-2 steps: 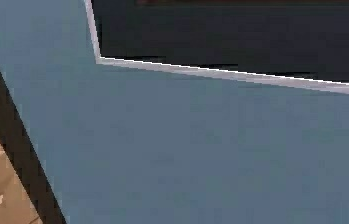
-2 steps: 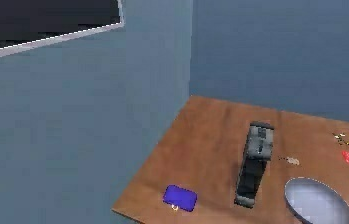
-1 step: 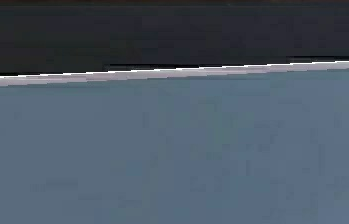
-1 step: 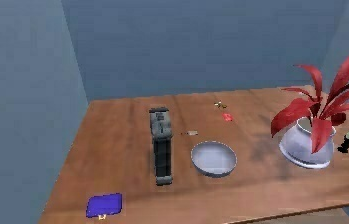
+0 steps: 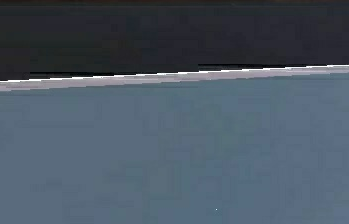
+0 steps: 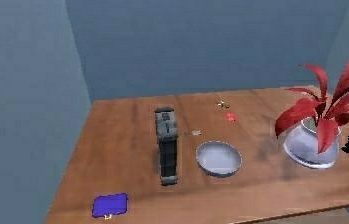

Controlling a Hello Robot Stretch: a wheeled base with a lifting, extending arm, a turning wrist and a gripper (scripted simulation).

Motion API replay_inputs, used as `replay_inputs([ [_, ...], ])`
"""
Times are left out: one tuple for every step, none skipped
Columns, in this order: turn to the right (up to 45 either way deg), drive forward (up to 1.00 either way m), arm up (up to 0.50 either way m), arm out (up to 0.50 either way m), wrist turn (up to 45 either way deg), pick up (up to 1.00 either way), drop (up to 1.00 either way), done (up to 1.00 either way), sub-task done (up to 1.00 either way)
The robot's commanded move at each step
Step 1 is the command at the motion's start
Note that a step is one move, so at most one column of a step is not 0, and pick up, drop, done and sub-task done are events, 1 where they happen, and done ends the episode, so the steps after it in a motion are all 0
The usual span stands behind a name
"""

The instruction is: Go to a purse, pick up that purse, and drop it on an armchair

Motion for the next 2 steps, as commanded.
replay_inputs([
  [45.0, 0.0, 0.0, 0.0, 0.0, 0.0, 0.0, 0.0, 0.0],
  [45.0, 0.0, 0.0, 0.0, 0.0, 0.0, 0.0, 0.0, 0.0],
])
